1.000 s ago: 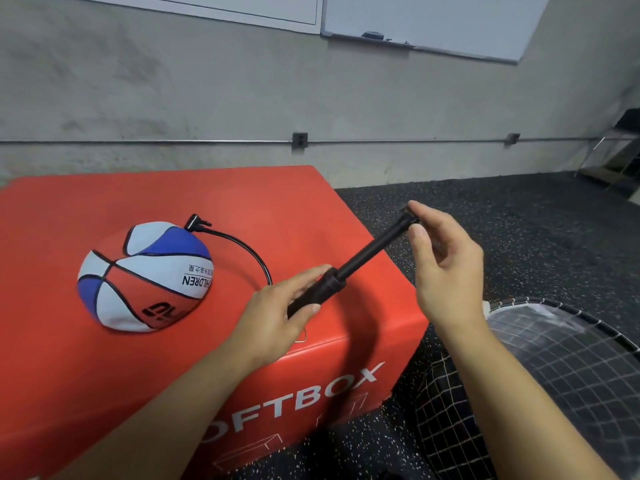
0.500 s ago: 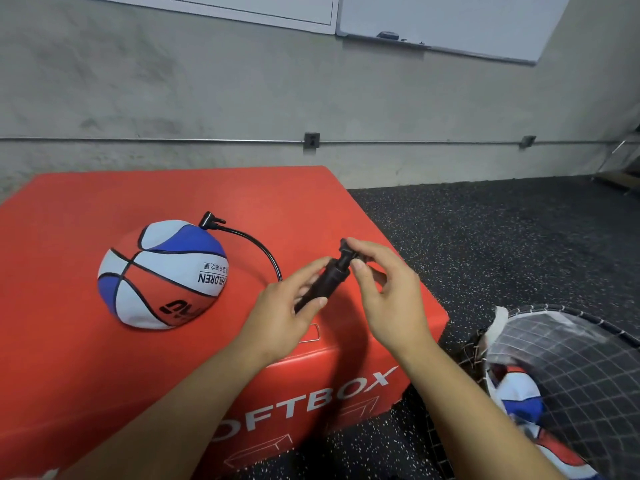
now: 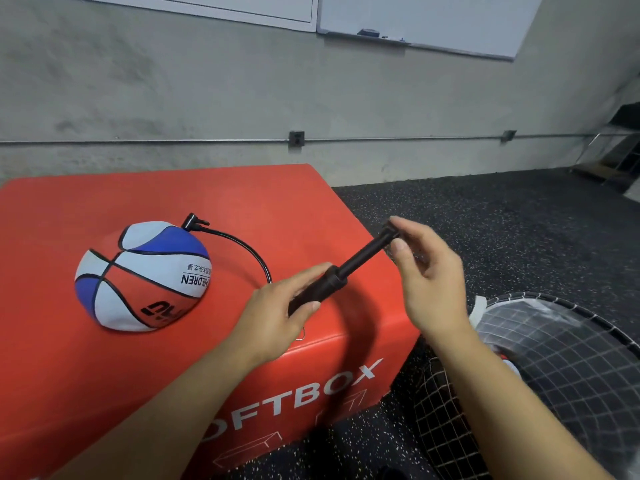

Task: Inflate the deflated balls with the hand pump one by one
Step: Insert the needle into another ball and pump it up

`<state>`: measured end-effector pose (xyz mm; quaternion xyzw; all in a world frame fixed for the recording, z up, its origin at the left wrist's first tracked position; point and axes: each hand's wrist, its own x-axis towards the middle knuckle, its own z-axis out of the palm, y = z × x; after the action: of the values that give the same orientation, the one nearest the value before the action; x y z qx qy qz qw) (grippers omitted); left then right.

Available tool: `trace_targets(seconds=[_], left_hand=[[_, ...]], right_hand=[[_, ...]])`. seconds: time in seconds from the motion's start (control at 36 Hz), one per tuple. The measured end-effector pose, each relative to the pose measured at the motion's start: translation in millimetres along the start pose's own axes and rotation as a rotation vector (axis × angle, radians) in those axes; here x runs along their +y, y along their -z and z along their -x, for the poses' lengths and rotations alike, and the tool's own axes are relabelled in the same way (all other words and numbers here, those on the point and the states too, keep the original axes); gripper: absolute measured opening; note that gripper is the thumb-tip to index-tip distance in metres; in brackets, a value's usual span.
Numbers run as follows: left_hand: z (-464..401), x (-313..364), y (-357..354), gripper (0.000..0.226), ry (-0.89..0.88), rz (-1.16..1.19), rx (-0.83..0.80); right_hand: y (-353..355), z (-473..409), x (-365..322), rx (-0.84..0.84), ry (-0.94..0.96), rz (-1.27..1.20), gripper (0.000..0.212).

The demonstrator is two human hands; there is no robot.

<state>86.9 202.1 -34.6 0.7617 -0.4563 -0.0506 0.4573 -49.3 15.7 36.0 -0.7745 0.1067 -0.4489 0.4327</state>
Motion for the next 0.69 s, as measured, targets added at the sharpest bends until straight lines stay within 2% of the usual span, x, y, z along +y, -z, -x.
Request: trace_targets(seconds=[0.22, 0.36, 0.69], left_hand=[[-0.1, 7.3, -4.0, 0.067, -0.034, -0.150, 0.006], [0.1, 6.1, -3.2, 0.068, -0.017, -0.093, 0.003], [3.5, 1.5, 7.4, 0.068, 0.044, 0.139, 0.059]], right_hand=[[43.7, -10.8, 5.1, 0.140, -0.037, 0.025, 0.030], [34.6, -11.7, -5.9, 0.146, -0.020, 0.014, 0.029], [-26.5, -8.9, -9.2, -0.009, 0.061, -0.020, 0.028]])
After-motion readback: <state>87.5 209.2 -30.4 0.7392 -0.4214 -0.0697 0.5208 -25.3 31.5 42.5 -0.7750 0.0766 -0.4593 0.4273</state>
